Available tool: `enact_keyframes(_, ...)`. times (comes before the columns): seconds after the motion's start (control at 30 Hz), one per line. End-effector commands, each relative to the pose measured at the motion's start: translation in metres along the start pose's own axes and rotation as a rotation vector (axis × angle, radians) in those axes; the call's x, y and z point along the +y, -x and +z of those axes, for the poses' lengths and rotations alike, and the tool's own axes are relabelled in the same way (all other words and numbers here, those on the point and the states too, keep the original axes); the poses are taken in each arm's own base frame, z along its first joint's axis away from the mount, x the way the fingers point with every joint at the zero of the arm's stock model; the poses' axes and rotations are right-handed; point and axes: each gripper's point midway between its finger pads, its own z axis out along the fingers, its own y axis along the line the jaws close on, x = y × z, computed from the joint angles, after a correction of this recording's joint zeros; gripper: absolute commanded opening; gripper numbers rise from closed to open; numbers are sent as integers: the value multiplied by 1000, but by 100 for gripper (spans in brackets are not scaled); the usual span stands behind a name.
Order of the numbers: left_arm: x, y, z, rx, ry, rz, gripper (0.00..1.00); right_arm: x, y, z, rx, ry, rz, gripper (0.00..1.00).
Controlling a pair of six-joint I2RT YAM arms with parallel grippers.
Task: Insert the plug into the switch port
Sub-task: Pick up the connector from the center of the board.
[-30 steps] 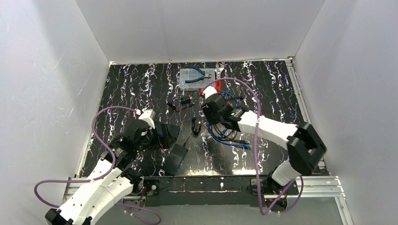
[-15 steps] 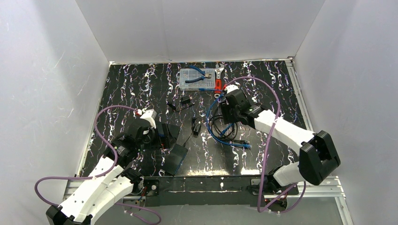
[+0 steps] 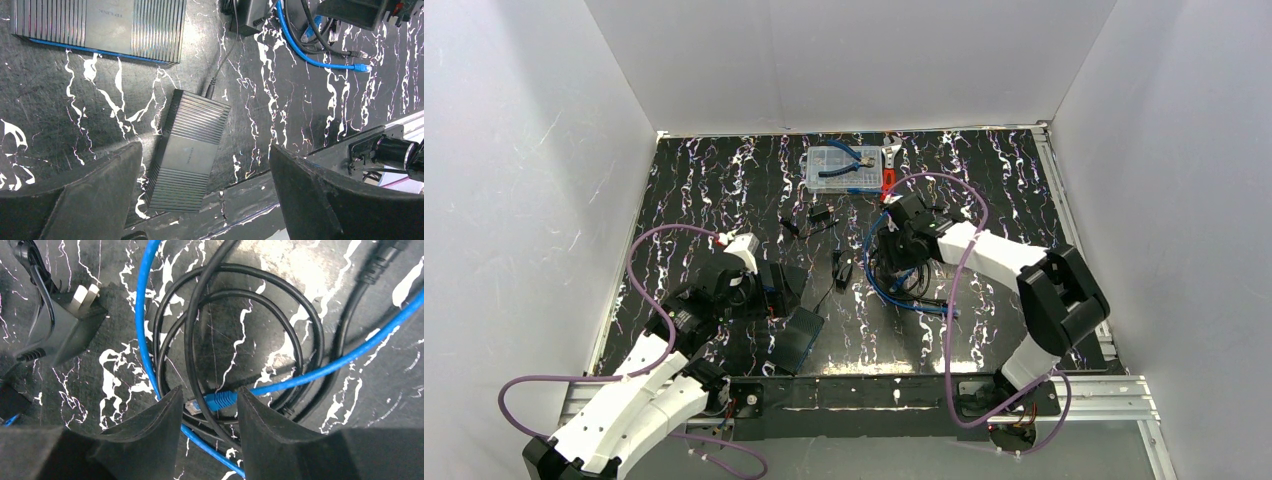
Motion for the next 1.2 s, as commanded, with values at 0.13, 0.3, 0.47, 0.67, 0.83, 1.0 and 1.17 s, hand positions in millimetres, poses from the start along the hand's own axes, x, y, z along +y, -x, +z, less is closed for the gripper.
enact_keyframes(0.13, -1, -3, 1, 10, -6, 4, 98, 18, 30, 14, -31, 62, 18, 48)
enact_keyframes(0.3, 0, -3, 1, 7, -4, 4, 98, 20, 26, 25, -3, 69, 20, 45)
enact_keyframes(0.47, 1, -3, 1, 6, 0, 2, 98, 17, 22, 29, 10, 53, 24, 40)
enact_keyframes(0.67, 1, -3, 2, 9, 6, 2, 100, 13, 15, 35, 30, 38, 17, 27)
enact_keyframes(0.83, 1, -2, 2, 14, 10, 5, 100, 15, 17, 34, 31, 48, 5, 12)
enact_keyframes(1.0, 0, -1, -1, 12, 4, 4, 99, 18, 26, 23, 1, 60, -2, 1)
enact_keyframes(1.17, -6, 2, -7, -6, -22, -7, 100, 25, 47, -20, -132, 103, -23, 1)
